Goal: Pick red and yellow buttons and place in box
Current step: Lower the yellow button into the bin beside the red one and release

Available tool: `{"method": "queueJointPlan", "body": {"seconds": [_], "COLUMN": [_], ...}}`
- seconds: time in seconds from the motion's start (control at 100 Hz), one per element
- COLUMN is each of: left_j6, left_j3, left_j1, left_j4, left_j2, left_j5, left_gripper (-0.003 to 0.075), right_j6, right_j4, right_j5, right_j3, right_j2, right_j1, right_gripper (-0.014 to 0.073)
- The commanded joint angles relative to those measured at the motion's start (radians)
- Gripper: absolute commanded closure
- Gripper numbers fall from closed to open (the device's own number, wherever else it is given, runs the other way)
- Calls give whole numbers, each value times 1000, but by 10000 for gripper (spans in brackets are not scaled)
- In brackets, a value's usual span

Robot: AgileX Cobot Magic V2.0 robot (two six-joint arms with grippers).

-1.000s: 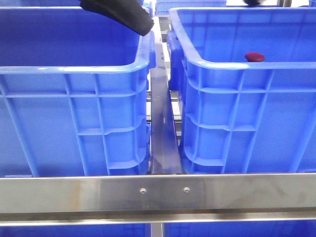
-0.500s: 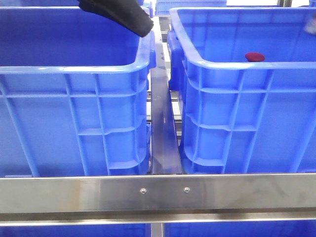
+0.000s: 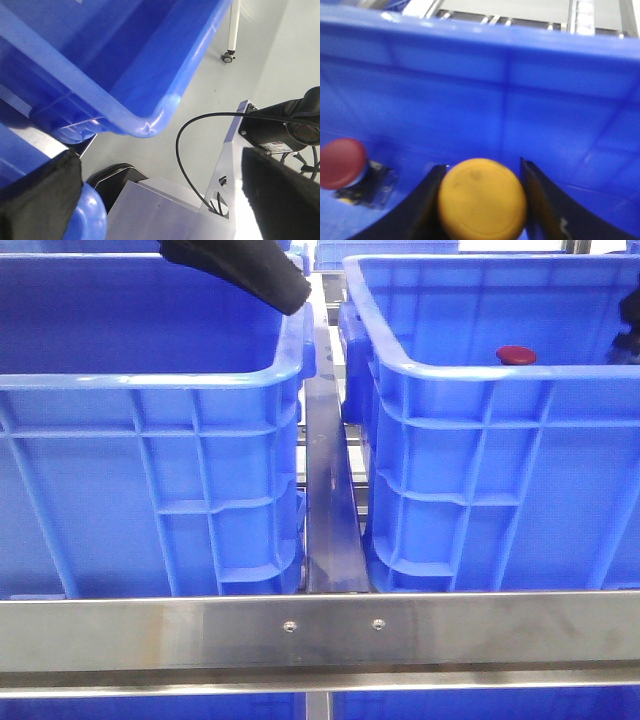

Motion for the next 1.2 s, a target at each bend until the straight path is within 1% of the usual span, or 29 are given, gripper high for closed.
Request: {"method": "queueJointPlan", "body": {"seconds": [0.0, 0.18, 0.35, 0.5, 0.59, 0.72, 0.75, 0.79, 1.19], "left_j6": [-3, -3, -3, -3, -3, -3, -3, -3, -3], "left_j3": [-32, -32, -32, -32, -32, -32, -32, -32, -32], "left_j1": [-4, -4, -4, -4, -4, -4, -4, -4, -4], "left_j4": [-64, -64, -64, -64, -64, -64, -64, -64, -64], "left_j2": [-39, -39, -39, -39, -39, -39, -39, -39, -39], "left_j5": [-11, -33, -33, -33, -33, -33, -33, -33, -34], "left_gripper": [113, 113, 113, 113, 113, 113, 113, 113, 113], "right_j6": [-23, -23, -28, -58, -59, -59, -59, -58, -56], "right_j4": [49, 49, 50, 50, 50, 50, 50, 50, 48], "right_j5": [62, 72, 61, 51, 39, 38, 38, 38, 37], "right_j3": [-72, -136, -155, -155, -155, -155, -155, -155, -151], "right_j2": [-1, 75, 127, 149, 148, 148, 148, 147, 66], "right_j1": [0, 13, 26, 27, 27, 27, 27, 27, 27], "right_gripper": [343, 343, 343, 340, 298, 149, 122, 106, 104]}}
